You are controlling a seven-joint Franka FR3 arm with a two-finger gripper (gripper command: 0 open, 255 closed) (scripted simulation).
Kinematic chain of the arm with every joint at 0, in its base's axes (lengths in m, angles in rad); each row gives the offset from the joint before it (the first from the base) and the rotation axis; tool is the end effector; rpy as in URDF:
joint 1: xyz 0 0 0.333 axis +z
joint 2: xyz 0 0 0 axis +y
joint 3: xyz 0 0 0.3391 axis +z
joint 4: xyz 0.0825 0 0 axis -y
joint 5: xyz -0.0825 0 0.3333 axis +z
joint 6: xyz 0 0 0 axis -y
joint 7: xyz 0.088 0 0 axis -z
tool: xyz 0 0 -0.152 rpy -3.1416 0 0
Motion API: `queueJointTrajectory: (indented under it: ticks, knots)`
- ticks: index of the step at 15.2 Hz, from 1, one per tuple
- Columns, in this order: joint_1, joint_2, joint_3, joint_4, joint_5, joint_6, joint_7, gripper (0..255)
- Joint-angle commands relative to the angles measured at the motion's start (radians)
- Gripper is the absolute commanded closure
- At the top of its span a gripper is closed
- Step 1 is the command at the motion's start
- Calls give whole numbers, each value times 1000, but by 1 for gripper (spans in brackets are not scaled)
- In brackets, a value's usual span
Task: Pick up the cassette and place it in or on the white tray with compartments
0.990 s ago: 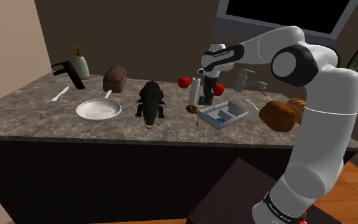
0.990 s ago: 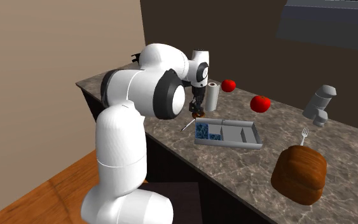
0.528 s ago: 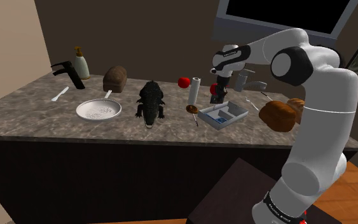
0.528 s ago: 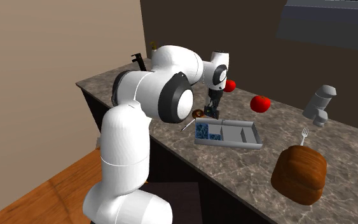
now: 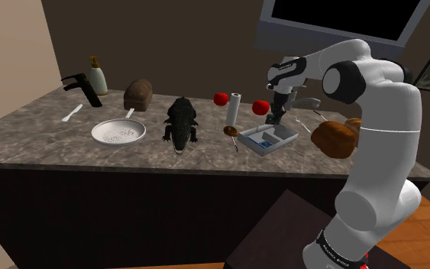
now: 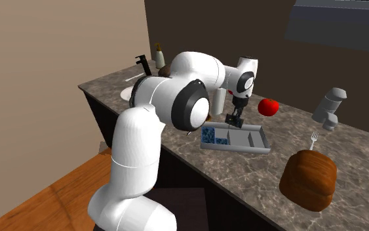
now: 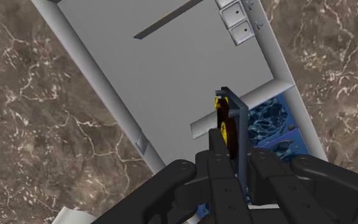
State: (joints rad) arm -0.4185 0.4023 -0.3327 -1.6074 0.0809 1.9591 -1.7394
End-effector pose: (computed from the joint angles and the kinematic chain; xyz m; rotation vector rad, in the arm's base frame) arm 0.4785 -0.4017 0.4006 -2.7631 -1.4727 0.0943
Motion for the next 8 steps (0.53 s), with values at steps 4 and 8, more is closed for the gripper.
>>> queueJointTrajectory:
  ticks: [4,8]
  knots:
    - [-9,25,2,-23,9,47,-13,255]
    - [-11,45,5,-49,16,92,-16,255]
